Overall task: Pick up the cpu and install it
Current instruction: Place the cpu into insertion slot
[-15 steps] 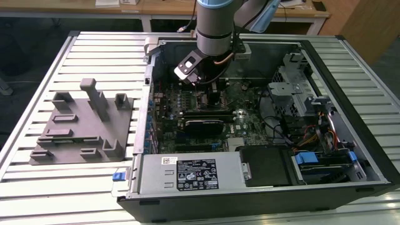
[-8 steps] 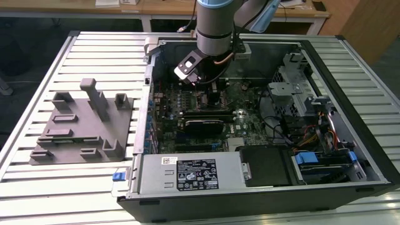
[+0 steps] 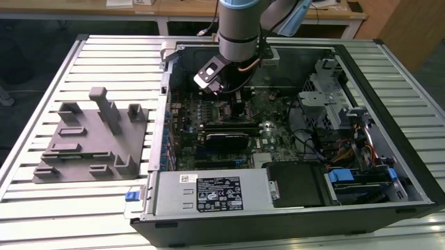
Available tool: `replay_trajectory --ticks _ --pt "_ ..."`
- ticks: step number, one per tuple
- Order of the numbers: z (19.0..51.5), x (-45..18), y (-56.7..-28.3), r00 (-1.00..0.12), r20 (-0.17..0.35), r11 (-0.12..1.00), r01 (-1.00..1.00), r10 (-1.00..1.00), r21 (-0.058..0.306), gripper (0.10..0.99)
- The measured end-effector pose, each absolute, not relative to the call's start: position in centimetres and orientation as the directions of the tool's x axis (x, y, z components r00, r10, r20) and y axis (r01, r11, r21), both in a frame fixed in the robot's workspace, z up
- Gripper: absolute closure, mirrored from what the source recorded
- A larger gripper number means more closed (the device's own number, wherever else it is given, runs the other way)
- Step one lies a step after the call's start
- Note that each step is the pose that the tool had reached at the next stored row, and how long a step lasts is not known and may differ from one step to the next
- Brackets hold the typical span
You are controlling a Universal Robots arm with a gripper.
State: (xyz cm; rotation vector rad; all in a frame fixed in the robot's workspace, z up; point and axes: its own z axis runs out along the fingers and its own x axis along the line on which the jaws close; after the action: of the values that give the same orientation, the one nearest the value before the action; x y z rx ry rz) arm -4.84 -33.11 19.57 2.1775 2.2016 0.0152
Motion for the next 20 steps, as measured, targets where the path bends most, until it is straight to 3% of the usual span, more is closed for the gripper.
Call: replay_trajectory --ticks 9,10,20 --pt "19.56 -4.83 -33.11 -0.011 -0.025 0.012 0.999 1.0 0.039 0.553" --pt "19.57 -4.83 -33.11 -0.011 -0.025 0.012 0.999 1.0 0.039 0.49" --pt "20.29 -4.83 -33.11 -0.011 -0.025 0.012 0.999 1.0 0.039 0.49"
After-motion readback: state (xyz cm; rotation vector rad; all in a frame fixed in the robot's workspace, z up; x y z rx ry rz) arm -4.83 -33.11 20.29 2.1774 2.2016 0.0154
